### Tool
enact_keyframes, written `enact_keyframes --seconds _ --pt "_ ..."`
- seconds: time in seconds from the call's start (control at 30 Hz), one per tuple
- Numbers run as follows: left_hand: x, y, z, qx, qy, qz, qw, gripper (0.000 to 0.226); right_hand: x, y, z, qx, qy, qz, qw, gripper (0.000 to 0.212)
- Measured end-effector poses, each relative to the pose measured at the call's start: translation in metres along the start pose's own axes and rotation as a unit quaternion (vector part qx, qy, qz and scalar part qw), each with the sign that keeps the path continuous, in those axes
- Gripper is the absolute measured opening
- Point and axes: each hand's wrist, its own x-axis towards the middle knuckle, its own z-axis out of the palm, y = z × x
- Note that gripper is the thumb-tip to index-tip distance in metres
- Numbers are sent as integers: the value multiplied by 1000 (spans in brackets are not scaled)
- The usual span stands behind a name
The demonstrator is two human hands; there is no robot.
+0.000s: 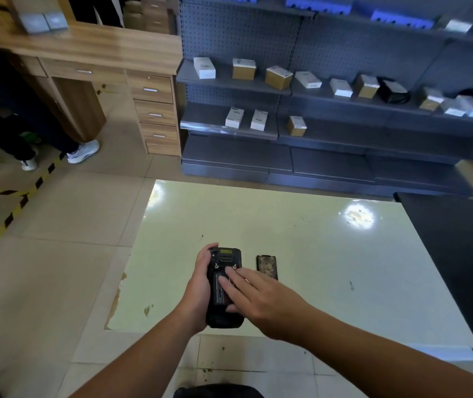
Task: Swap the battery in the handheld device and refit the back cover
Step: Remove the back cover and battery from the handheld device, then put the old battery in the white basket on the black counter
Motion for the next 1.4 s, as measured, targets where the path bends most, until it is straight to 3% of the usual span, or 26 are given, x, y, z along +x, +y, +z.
enact_keyframes --seconds 0.1,0.23,0.4,0.47,0.57,0.7,0.77,0.87,0.97,1.03,1.17,1.3,1.4 --pt "5 -3 3 -6 -11 11 1000 41 1 13 -6 61 50 9 997 44" --pt "8 -8 8 -6 -9 28 1000 39 4 9 -19 210 39 122 969 39" --pt "10 -10 13 18 16 82 996 40 23 4 -36 432 -42 300 849 21" --pt "11 -9 18 41 17 109 993 37 30 1 -41 451 -76 360 813 26" --pt "11 -9 22 74 5 121 990 31 42 4 -43 449 -117 403 789 30" --pt "15 -12 17 117 -14 106 987 40 56 14 -46 512 -216 458 694 51" --pt "20 -10 18 120 -2 113 986 39 61 17 -46 525 -233 471 670 59" --pt "34 -2 17 86 49 105 990 26 62 16 -48 504 -239 464 689 57" --pt "62 1 5 182 105 158 965 19 51 12 -46 396 -230 434 776 56" --pt "82 0 -5 265 125 163 942 39 42 13 -44 340 -216 420 813 53" --pt "126 -16 -18 363 139 149 909 78 27 26 -31 325 -246 454 792 54" --pt "155 -38 -26 452 141 162 866 84 11 35 -13 305 -292 469 776 58" --pt "159 -45 -27 570 181 160 785 85 4 36 -2 309 -296 476 769 57"
